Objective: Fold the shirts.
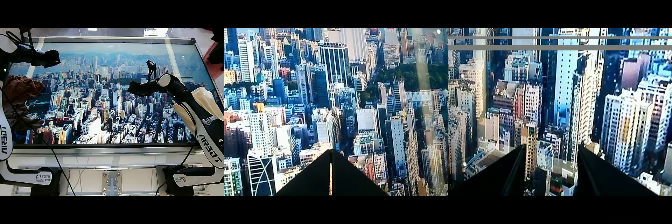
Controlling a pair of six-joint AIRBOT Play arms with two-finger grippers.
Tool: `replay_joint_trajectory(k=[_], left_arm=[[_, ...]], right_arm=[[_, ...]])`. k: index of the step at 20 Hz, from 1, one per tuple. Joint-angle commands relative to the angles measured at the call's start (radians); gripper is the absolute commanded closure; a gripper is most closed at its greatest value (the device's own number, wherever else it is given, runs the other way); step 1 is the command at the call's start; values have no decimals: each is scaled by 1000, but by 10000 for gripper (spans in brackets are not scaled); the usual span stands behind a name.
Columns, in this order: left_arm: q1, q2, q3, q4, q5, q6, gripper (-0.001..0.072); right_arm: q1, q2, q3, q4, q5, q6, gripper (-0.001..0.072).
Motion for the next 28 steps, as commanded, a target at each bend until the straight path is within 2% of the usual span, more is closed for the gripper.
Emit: replay_joint_trajectory(k=[1,14,20,26,27,28], left_arm=[[0,0,1,0,0,0,690],[0,0,1,0,0,0,690],[0,0,1,-19,111,0,690],[0,0,1,-74,135,5,689],[1,0,1,-67,159,31,676],[1,0,1,-45,179,49,613]], right_arm=[[0,0,0,0,0,0,331],[0,0,0,0,0,0,332],[0,0,0,3,-1,0,332],[0,-1,0,1,-16,-3,332],[0,-1,0,-14,-44,-3,332],[0,-1,0,-23,-65,-3,332]])
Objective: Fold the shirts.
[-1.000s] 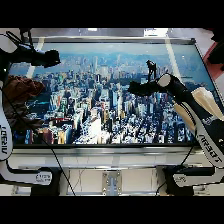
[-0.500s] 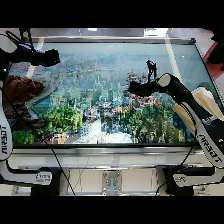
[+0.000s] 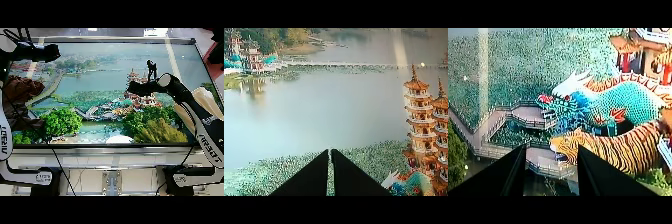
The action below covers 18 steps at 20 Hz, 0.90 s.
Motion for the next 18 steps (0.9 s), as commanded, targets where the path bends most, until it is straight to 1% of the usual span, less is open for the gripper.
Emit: replay_joint_trajectory(k=[1,2,3,4,5,6,7,8,9,11,12,13,14,15,18], left_arm=[[1,0,1,61,62,37,469],[2,0,1,164,82,30,325],[2,0,1,307,107,-6,326],[3,0,1,498,130,-91,359],[9,0,1,671,149,-188,364],[26,0,1,815,168,-274,364],[56,-2,1,886,183,-334,363],[104,-8,1,897,188,-379,361],[159,-22,1,886,178,-417,332],[278,-69,1,826,162,-422,221],[338,-101,1,764,164,-415,215],[385,-137,1,688,167,-385,200],[430,-183,1,615,167,-337,144],[460,-229,1,571,166,-293,121],[480,-355,1,584,209,-155,102]], right_arm=[[0,0,0,-41,-54,-3,332],[0,-1,0,-69,-60,-3,332],[-2,0,0,-111,-57,-3,332],[-2,0,0,-152,-50,-3,332],[-2,0,0,-199,-38,-3,332],[-2,-1,0,-244,-23,-3,332],[-2,-1,0,-282,-11,-3,332],[-2,0,0,-318,-6,-3,332],[-2,0,0,-350,-4,-3,332],[-2,0,0,-379,-4,-3,331],[-2,0,0,-380,-6,-3,331],[-2,0,0,-379,-8,-3,330],[-2,0,0,-378,-8,-3,327],[-2,0,0,-377,-8,-3,322],[-2,0,0,-346,-7,-3,320]])
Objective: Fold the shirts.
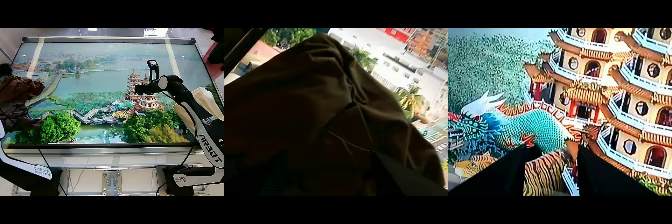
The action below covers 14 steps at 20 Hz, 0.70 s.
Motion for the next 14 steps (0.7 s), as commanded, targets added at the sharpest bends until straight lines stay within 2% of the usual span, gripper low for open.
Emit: replay_joint_trajectory(k=[1,2,3,7,12,13,14], left_arm=[[47,-140,1,-26,60,145,102],[45,-167,1,3,95,145,102],[46,-190,1,19,129,135,102],[46,-259,31,40,262,96,103],[46,-368,171,-6,192,95,106],[46,-384,186,-13,165,95,136],[47,-396,192,-24,139,95,230]], right_arm=[[0,0,0,29,3,1,318],[0,0,0,51,3,1,288],[0,0,0,77,3,1,198],[0,0,0,167,1,1,187],[0,0,0,230,-30,1,188],[0,0,0,240,-45,1,188],[0,0,0,253,-62,1,188]])
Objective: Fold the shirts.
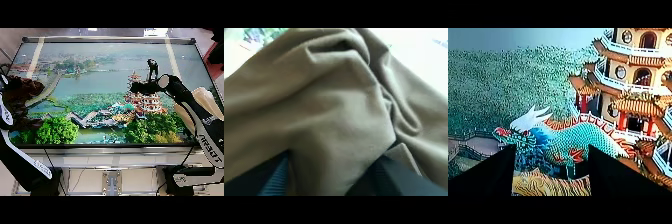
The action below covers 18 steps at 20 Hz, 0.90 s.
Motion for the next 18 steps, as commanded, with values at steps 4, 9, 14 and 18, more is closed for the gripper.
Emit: replay_joint_trajectory(k=[4,9,14,18], left_arm=[[0,-51,55,-143,-155,36,692],[-68,24,177,-917,-320,377,693],[-362,187,176,-1254,-555,576,693],[-649,203,124,-1253,-732,573,692]], right_arm=[[0,0,0,98,-88,0,192],[-23,6,76,56,-99,-5,199],[-125,103,179,-11,-42,-8,199],[-234,236,194,-99,48,-8,199]])
